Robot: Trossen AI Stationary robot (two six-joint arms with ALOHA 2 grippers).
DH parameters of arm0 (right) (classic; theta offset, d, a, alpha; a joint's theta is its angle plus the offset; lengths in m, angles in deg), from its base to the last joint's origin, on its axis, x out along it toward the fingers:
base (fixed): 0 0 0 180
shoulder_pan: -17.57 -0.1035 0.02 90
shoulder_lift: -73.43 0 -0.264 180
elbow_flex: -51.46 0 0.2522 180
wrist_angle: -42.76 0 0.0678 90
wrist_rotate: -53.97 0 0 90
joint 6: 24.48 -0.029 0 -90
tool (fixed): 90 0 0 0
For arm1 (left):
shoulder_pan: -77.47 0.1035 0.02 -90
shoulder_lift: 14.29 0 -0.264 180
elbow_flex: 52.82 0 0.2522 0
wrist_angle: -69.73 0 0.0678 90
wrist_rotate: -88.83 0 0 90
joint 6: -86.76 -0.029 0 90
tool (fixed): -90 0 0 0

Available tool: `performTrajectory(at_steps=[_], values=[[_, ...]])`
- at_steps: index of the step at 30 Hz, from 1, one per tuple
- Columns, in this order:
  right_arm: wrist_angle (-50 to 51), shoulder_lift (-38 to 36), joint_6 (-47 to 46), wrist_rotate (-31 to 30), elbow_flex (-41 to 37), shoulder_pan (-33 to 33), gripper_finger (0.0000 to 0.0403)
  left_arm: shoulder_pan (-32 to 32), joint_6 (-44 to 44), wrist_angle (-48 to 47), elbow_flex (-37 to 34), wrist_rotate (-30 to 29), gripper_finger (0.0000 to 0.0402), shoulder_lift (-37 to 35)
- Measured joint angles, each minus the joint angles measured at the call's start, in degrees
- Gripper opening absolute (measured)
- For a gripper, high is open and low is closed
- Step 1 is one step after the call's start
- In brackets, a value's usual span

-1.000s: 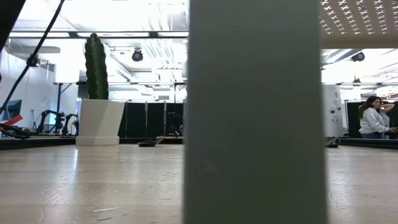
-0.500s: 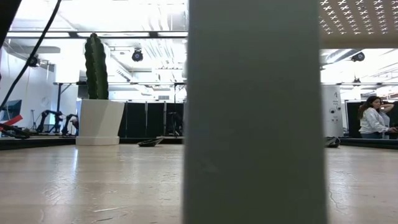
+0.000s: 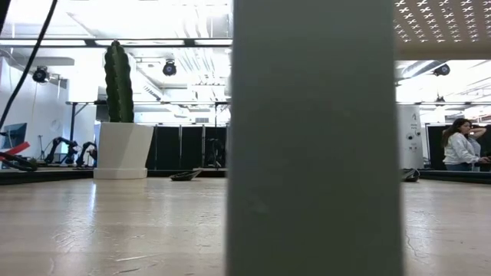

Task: Pick & Place Mini shaped plates
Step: Stack the square plate on top of the square plate on the shelf

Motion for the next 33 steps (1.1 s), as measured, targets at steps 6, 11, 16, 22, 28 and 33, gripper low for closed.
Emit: performTrajectory(at_steps=[6,11,16,22,28,33], values=[[0.02,0.02,-0.04,0.02,-0.98,-0.01,0.0043,-4.18,14.08,-11.69,0.00,-2.49,0.0039,-0.33],[-0.04,-0.02,0.08,0.02,-0.98,-0.01,0.0043,-8.11,28.60,-21.18,-0.07,-2.78,0.0039,-0.37],[-0.04,0.00,0.17,0.37,-0.98,-0.01,0.0043,-12.52,41.23,-27.03,-0.07,-3.01,0.0039,-0.37],[-0.04,0.00,0.46,0.46,-0.98,-0.01,0.0043,-18.15,55.27,-29.93,-0.77,-3.10,0.0039,-0.37],[-0.12,0.00,0.44,0.48,-0.98,-0.01,0.0043,-23.89,71.01,-29.75,-5.48,0.16,0.0039,-0.37],[-0.31,0.00,0.44,0.59,-0.98,-0.01,0.0043,-28.06,84.00,-26.05,-11.75,5.83,0.0039,-0.37]])
